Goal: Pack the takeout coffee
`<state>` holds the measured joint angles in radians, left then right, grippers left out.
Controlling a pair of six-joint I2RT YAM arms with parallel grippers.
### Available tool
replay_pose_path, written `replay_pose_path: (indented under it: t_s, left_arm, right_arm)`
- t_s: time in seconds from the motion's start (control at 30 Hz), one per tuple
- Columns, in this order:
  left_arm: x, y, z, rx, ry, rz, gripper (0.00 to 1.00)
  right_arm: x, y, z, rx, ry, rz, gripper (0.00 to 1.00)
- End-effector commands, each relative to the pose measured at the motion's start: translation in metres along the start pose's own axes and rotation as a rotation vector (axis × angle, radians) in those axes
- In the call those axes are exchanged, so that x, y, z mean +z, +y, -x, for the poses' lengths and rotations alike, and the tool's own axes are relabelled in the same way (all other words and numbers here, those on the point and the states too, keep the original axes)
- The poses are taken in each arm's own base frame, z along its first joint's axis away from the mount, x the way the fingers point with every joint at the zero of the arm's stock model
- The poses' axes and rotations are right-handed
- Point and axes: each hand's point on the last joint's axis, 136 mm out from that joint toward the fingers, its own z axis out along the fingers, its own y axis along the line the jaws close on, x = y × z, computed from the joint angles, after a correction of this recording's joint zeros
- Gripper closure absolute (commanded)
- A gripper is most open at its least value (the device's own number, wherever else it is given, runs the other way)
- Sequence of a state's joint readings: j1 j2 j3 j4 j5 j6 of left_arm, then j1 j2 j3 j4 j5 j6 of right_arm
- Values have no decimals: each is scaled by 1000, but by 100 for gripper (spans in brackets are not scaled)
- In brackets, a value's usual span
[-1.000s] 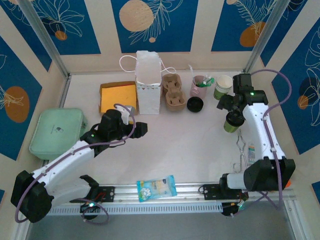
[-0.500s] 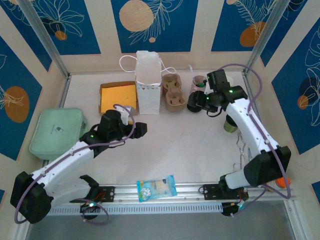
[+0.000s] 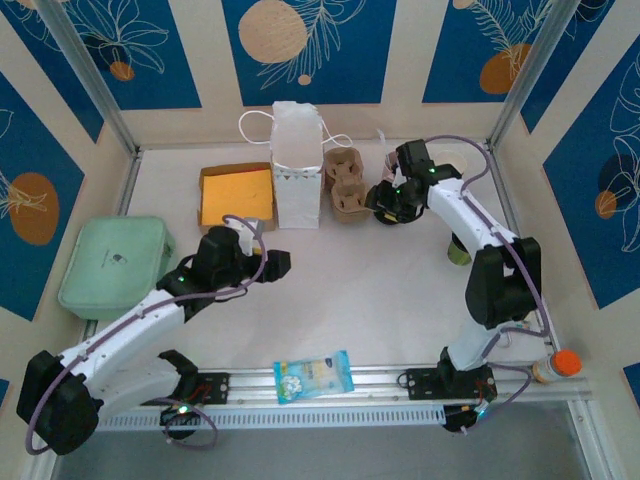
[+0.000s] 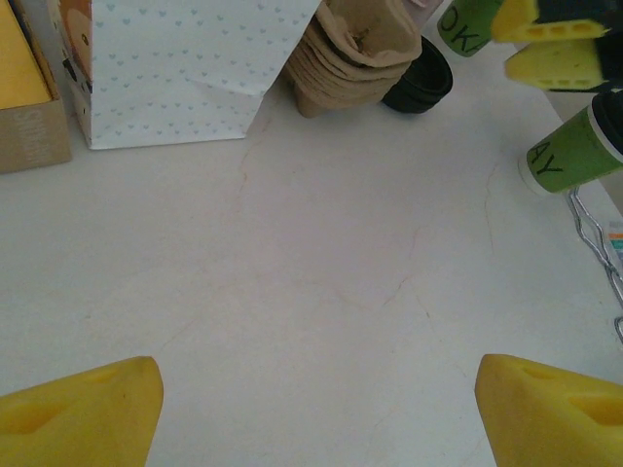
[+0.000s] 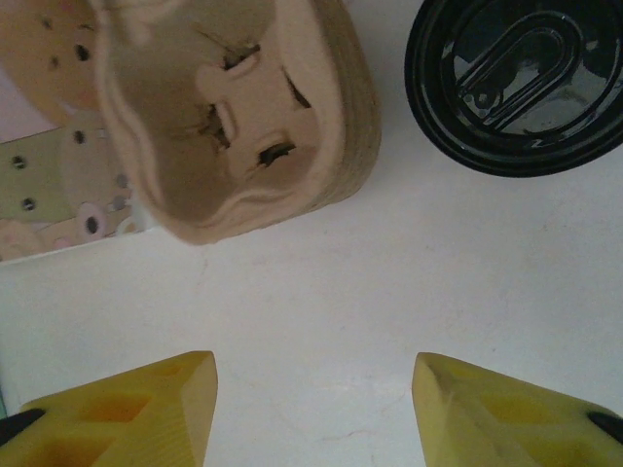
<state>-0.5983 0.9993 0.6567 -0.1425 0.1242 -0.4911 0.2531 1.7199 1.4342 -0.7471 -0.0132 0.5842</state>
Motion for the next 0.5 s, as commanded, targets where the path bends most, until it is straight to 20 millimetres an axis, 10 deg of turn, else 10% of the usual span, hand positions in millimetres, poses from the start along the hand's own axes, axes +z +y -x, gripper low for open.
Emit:
replay_pose_path:
  t_s: [0.0,0.47]
  left_arm:
    - [-2,7,2,-8,-21,20,16]
    - [-2,8,2,-12,-20,23,16]
  right_arm:
    - [1,9,15,2,-25,22,45]
    - [34,4,34,5,2,-27,56]
